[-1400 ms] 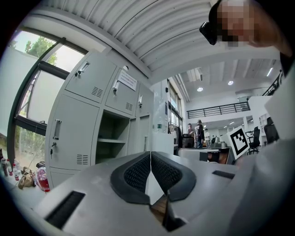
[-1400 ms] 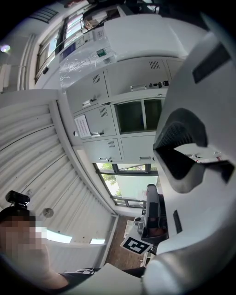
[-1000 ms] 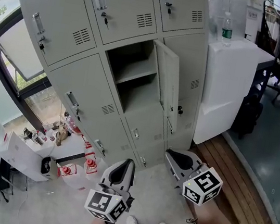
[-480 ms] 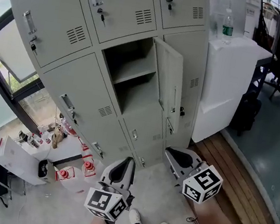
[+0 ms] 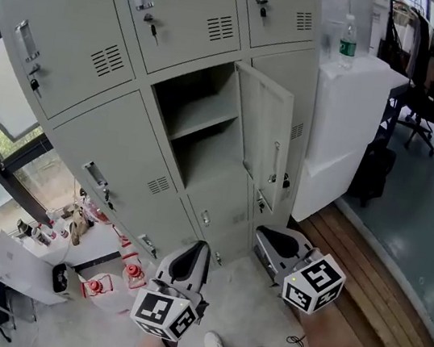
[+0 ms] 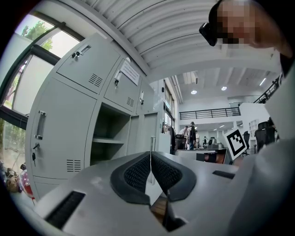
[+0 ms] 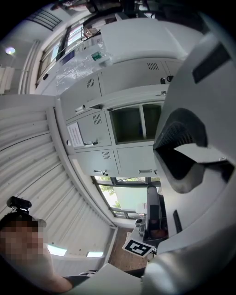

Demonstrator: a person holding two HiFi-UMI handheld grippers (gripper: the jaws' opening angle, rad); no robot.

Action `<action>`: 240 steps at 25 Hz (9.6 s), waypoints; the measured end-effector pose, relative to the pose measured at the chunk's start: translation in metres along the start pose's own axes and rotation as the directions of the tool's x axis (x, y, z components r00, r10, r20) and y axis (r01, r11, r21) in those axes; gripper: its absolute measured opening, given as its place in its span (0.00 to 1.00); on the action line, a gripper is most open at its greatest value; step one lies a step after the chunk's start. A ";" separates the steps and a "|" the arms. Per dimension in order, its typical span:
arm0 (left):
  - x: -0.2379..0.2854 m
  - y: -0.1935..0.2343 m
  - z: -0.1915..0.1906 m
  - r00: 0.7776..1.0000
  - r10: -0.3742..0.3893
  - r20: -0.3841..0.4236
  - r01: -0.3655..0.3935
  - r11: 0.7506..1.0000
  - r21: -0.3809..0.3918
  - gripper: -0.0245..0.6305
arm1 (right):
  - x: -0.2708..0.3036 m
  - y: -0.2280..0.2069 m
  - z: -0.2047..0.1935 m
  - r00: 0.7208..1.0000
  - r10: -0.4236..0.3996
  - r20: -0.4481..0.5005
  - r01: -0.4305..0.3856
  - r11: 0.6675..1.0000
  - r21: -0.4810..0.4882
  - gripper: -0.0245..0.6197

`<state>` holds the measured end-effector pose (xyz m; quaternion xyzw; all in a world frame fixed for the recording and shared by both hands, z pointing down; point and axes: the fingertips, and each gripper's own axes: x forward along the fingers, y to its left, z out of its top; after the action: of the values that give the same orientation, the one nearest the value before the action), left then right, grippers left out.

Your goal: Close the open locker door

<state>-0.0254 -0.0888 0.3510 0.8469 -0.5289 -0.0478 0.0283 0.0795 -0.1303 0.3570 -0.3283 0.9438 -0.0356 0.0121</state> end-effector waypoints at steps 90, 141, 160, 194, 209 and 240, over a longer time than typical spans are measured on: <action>0.101 0.116 -0.008 0.974 -0.228 -0.018 0.226 0.972 -0.056 0.07 | 0.099 -0.155 0.029 0.909 -0.417 0.012 0.417 0.906 -0.078 0.28; 0.060 0.166 0.005 1.000 0.019 0.003 -0.019 1.000 -0.017 0.07 | 0.239 -0.038 0.017 0.999 -0.033 0.007 0.034 0.991 -0.126 0.32; 0.068 0.197 0.004 0.986 0.168 -0.002 -0.168 0.986 -0.005 0.07 | 0.315 -0.034 0.015 0.994 0.105 -0.015 -0.106 0.985 -0.135 0.30; 0.101 0.224 0.004 0.972 0.236 -0.007 -0.236 0.972 0.003 0.07 | 0.359 -0.048 0.016 0.980 0.197 -0.043 -0.201 0.971 -0.128 0.26; 0.107 0.213 0.003 0.979 0.202 -0.006 -0.202 0.979 -0.004 0.07 | 0.344 -0.063 0.010 0.983 0.175 -0.047 -0.180 0.976 -0.122 0.27; 0.028 0.171 -0.001 1.000 -0.018 -0.012 0.017 0.999 -0.028 0.07 | 0.220 -0.013 -0.008 0.994 -0.086 -0.064 0.079 0.992 -0.094 0.12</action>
<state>-0.1654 -0.1893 0.3669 0.8512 -0.5206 -0.0503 0.0427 -0.0856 -0.2766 0.3656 -0.3659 0.9299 -0.0040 -0.0366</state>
